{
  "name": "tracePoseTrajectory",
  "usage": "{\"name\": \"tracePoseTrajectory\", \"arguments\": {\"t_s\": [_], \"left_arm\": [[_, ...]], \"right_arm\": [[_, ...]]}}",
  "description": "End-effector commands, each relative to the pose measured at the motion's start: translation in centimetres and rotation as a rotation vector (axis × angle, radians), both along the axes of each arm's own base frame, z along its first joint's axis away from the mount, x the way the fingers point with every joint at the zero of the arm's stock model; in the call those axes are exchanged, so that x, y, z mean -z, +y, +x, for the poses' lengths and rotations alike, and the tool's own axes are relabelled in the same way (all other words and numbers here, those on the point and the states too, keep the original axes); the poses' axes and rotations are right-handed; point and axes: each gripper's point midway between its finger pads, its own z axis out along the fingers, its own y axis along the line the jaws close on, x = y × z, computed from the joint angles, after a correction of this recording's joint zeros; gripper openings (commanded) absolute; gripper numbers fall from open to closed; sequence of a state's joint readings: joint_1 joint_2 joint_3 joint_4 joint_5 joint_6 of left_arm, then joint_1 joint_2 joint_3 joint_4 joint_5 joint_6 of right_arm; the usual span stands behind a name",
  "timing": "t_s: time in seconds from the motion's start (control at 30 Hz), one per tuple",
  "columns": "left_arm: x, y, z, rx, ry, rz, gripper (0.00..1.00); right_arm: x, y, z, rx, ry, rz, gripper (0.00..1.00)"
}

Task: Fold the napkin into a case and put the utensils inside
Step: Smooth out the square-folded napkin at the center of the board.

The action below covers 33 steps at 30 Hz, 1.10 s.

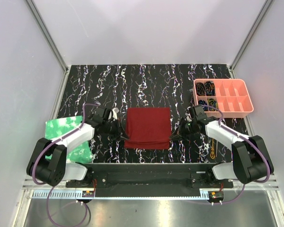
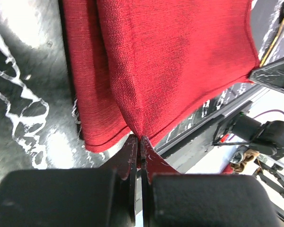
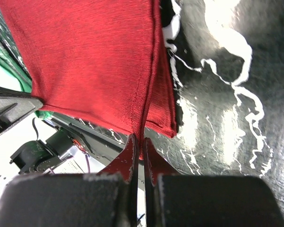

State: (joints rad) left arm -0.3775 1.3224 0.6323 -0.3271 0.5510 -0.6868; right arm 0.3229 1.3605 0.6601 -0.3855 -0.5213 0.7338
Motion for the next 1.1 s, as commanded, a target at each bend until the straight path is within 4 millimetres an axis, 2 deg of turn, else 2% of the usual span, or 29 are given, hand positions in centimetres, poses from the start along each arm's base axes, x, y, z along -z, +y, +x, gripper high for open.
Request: {"name": "tracePoseTrajectory", "arguments": {"t_s": [0.0,0.23,0.47,0.83,1.07], "left_arm": [[-0.5,0.7,0.0,0.000,-0.059,0.023,0.00],[0.8,1.1,-1.3,-0.002,-0.011,0.031,0.00],[1.9,1.4,-2.2,-0.010,0.023,0.038,0.00],[2.9,1.1,-3.5,0.012,0.072,0.035,0.00],[3.3,1.2,-4.0,0.015,0.091,0.034,0.03]], "right_arm": [[-1.0,0.3,-0.1,0.002,-0.046,0.032,0.00],[-0.4,0.2,-1.3,0.011,-0.029,0.036,0.00],[1.8,0.7,-2.8,0.002,0.029,0.032,0.00],[3.7,-0.1,-3.2,0.015,0.063,-0.028,0.00],[4.2,-0.4,-3.1,0.015,0.064,-0.060,0.00]]}}
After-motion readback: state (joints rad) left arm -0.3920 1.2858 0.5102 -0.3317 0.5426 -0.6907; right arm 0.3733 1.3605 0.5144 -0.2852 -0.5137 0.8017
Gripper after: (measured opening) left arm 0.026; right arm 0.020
